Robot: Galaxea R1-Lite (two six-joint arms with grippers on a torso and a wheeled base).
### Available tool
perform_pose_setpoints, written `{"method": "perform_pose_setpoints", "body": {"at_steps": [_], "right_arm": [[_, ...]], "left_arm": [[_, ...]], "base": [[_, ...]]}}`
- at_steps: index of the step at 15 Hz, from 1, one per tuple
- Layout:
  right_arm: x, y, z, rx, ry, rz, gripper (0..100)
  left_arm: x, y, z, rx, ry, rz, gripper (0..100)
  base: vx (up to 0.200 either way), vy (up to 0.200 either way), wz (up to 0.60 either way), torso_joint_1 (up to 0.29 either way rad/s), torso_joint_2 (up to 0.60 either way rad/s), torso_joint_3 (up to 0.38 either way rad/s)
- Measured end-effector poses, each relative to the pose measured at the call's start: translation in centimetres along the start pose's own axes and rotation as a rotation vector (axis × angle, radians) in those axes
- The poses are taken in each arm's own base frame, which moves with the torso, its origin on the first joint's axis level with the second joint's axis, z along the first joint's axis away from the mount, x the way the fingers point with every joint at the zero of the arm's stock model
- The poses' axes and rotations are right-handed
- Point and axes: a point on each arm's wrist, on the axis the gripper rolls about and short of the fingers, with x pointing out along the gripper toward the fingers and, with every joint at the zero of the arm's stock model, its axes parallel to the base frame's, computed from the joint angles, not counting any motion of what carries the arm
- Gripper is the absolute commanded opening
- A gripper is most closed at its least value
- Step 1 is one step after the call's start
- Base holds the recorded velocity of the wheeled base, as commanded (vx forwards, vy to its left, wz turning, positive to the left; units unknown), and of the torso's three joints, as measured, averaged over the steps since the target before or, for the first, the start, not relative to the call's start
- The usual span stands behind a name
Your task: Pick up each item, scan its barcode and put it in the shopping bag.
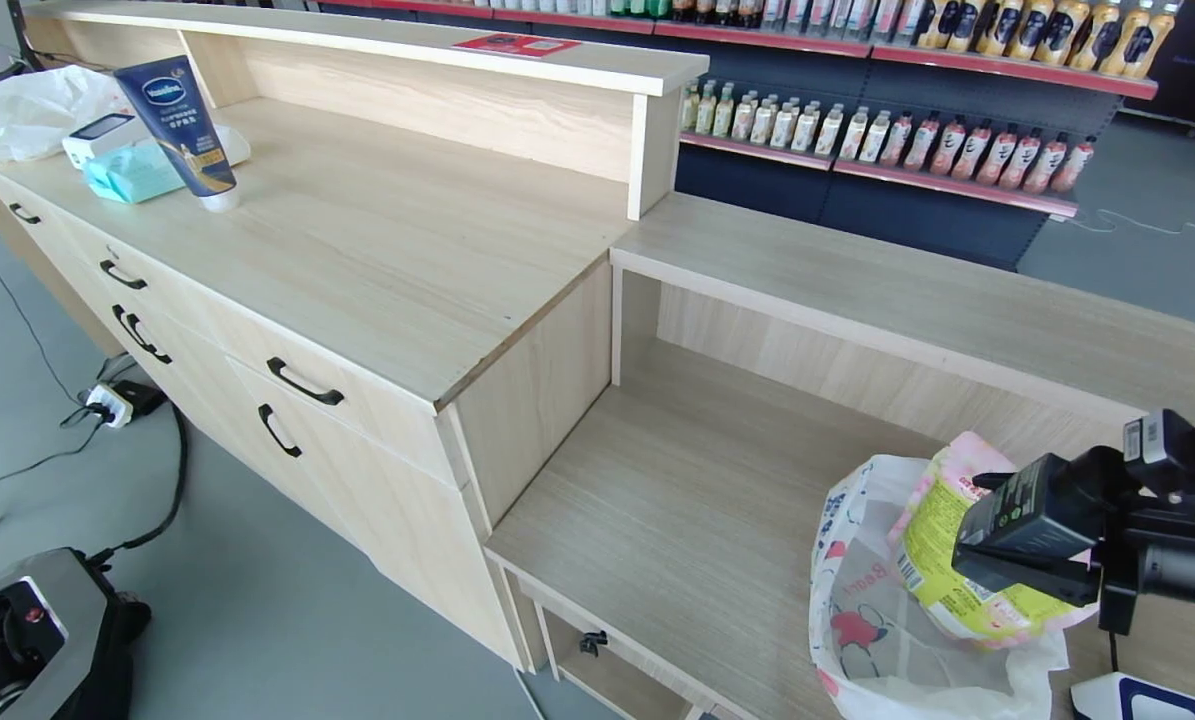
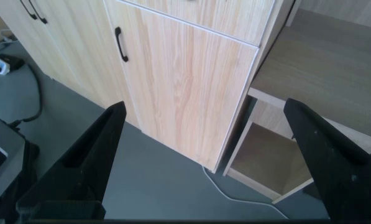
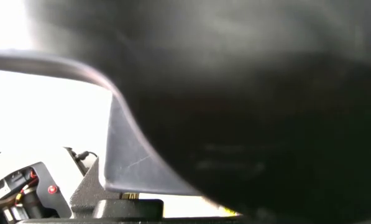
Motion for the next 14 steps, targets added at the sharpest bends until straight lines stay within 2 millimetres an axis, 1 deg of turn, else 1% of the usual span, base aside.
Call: {"method": "perform_pose_setpoints", "body": {"at_steps": [3, 6, 8, 10, 12, 14], "right_arm": [[0.9, -0.7, -3.2, 0.007, 0.000, 0.024, 0], [1.2, -0.3, -6.5, -0.010, -0.004, 0.087, 0], [1.4, 0.3, -7.9, 0.007, -0.005, 0.120, 0], [1.6, 0.4, -9.2, 0.004, 0.000, 0.135, 0], [1.6, 0.3, -10.6, -0.042, 0.009, 0.135, 0], [1.4, 0.4, -11.8, -0.027, 0.013, 0.143, 0]], "left_arm": [[0.0, 0.0, 0.0, 0.000, 0.000, 0.000, 100], [0.0, 0.0, 0.0, 0.000, 0.000, 0.000, 100], [0.0, 0.0, 0.0, 0.000, 0.000, 0.000, 100], [0.0, 0.0, 0.0, 0.000, 0.000, 0.000, 100], [0.0, 0.0, 0.0, 0.000, 0.000, 0.000, 100], [0.0, 0.0, 0.0, 0.000, 0.000, 0.000, 100]], "base": [[0.000, 0.000, 0.00, 0.000, 0.00, 0.000], [0.000, 0.000, 0.00, 0.000, 0.00, 0.000], [0.000, 0.000, 0.00, 0.000, 0.00, 0.000], [0.000, 0.000, 0.00, 0.000, 0.00, 0.000], [0.000, 0.000, 0.00, 0.000, 0.00, 0.000], [0.000, 0.000, 0.00, 0.000, 0.00, 0.000]]}}
